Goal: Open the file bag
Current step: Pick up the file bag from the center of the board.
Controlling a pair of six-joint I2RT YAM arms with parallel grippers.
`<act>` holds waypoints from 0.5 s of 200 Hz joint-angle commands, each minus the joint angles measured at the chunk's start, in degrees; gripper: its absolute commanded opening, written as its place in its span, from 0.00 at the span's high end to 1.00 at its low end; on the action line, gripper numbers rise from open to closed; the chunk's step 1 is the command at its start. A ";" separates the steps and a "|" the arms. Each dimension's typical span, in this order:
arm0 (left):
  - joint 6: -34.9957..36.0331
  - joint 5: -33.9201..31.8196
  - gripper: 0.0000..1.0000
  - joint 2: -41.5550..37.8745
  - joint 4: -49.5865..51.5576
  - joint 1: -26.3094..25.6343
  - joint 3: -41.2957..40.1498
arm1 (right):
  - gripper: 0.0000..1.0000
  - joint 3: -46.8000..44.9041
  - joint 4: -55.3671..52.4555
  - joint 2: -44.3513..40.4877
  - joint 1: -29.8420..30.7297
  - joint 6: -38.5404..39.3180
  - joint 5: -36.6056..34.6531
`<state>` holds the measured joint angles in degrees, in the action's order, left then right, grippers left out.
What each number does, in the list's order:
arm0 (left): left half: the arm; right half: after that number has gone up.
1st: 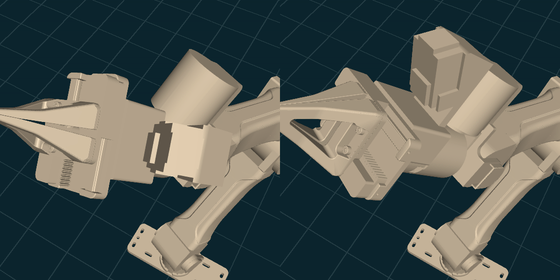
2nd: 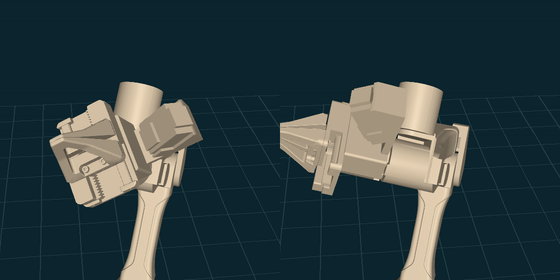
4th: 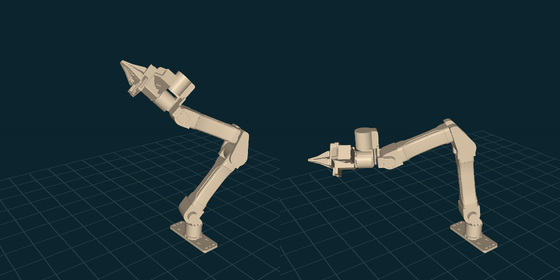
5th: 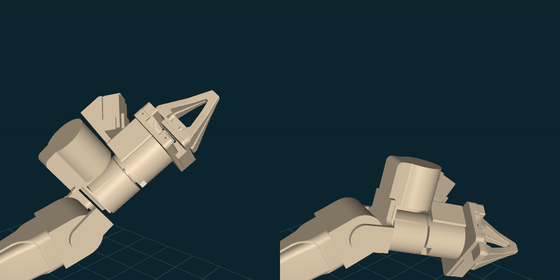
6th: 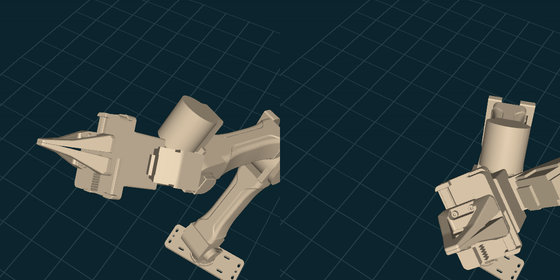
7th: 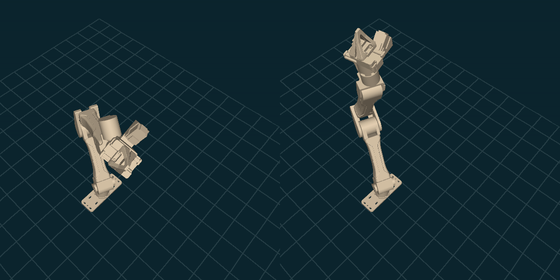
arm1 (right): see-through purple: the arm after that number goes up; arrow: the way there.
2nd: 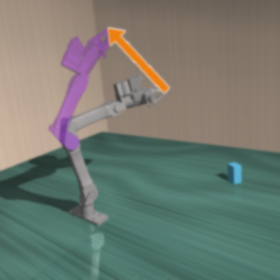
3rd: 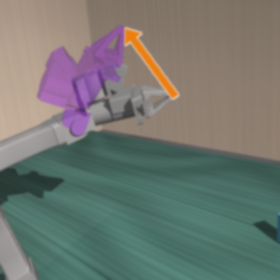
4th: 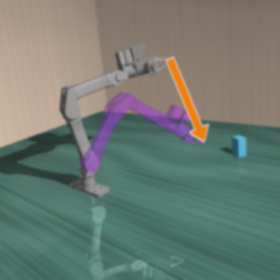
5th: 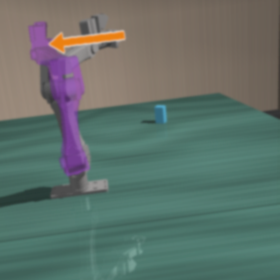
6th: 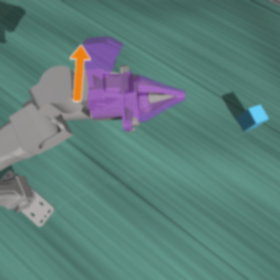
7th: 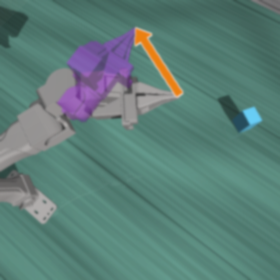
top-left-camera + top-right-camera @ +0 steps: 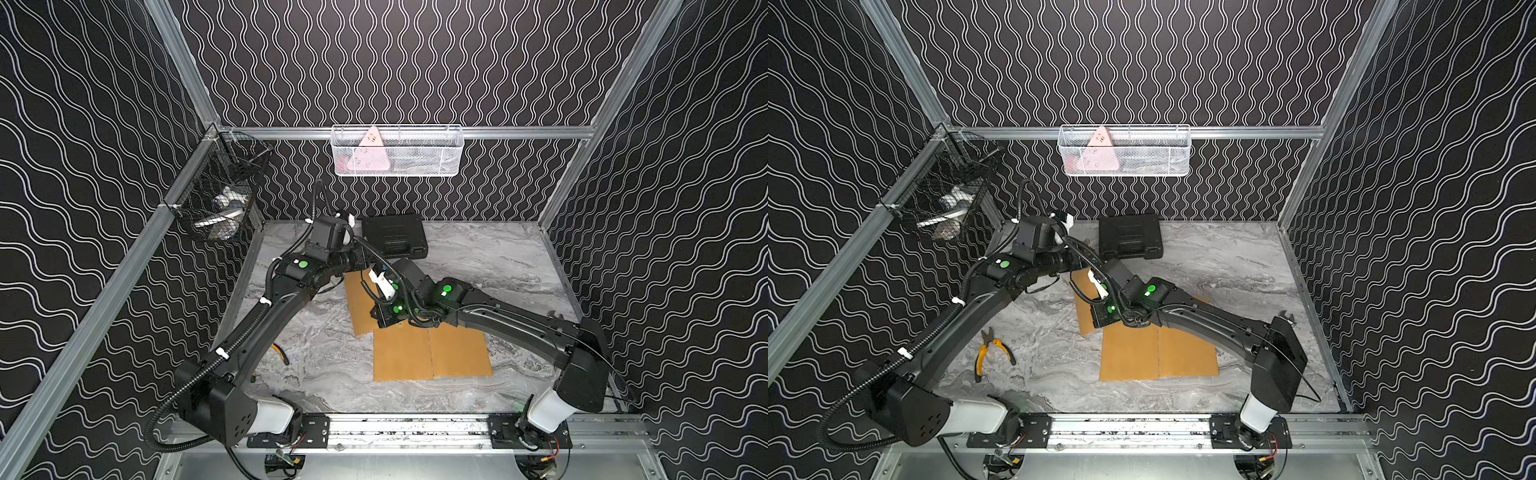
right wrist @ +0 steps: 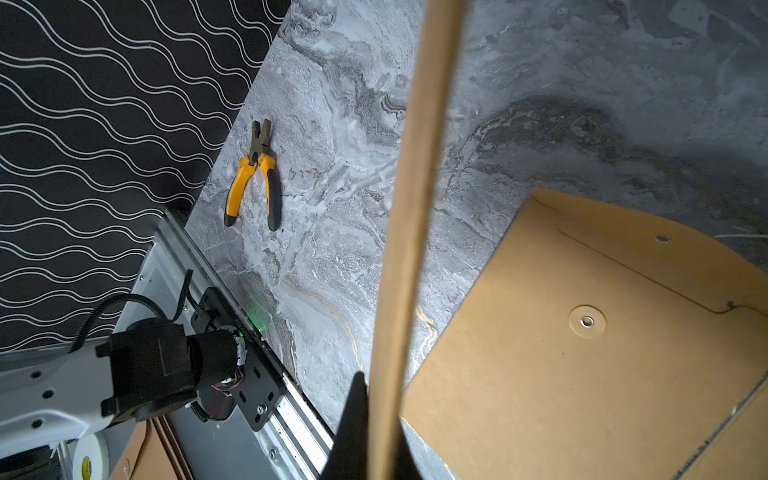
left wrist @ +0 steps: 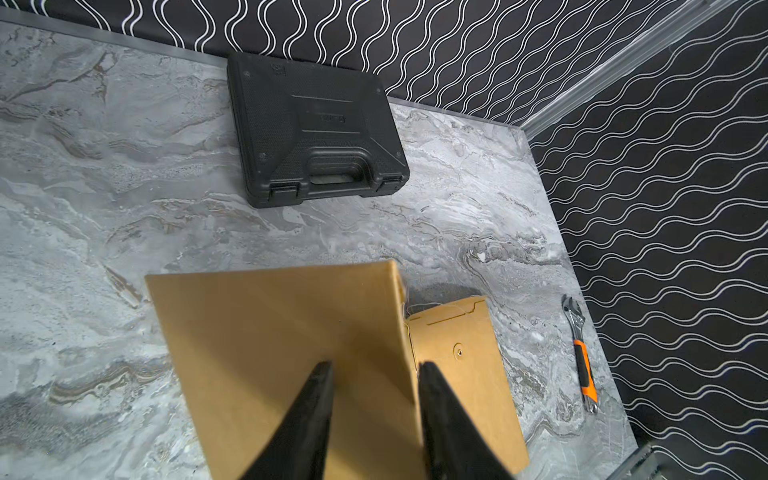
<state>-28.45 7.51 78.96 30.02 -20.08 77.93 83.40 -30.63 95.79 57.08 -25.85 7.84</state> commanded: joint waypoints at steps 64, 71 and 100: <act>3.19 -2.23 0.97 1.80 1.75 -0.15 1.86 | 0.94 3.64 -1.64 2.64 0.40 2.11 -0.36; 3.30 -2.31 0.99 1.90 1.74 -0.21 2.09 | 0.93 3.82 -1.84 2.78 0.43 2.06 -0.40; 3.75 -2.85 1.00 2.26 2.15 -0.18 2.71 | 0.89 4.74 -2.36 3.48 0.55 1.94 -0.62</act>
<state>-26.39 5.39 80.82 31.79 -20.23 79.83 87.15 -33.08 98.78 57.41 -24.67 7.14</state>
